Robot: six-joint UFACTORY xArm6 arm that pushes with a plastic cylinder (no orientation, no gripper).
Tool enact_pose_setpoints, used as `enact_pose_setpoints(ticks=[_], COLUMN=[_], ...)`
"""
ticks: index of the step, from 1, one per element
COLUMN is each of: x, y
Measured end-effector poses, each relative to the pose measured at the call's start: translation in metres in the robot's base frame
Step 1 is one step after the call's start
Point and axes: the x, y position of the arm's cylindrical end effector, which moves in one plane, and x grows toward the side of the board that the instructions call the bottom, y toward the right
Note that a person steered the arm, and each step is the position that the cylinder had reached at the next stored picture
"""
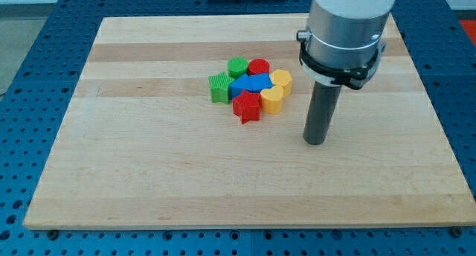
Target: Slide the green star left to the green circle
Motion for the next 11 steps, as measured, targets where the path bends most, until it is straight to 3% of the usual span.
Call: enact_pose_setpoints(ticks=[3, 4, 5, 7, 9, 10, 11], x=[0.007, 0.010, 0.010, -0.061, -0.071, -0.108, -0.117], y=[-0.013, -0.032, -0.093, -0.099, -0.131, -0.148, -0.160])
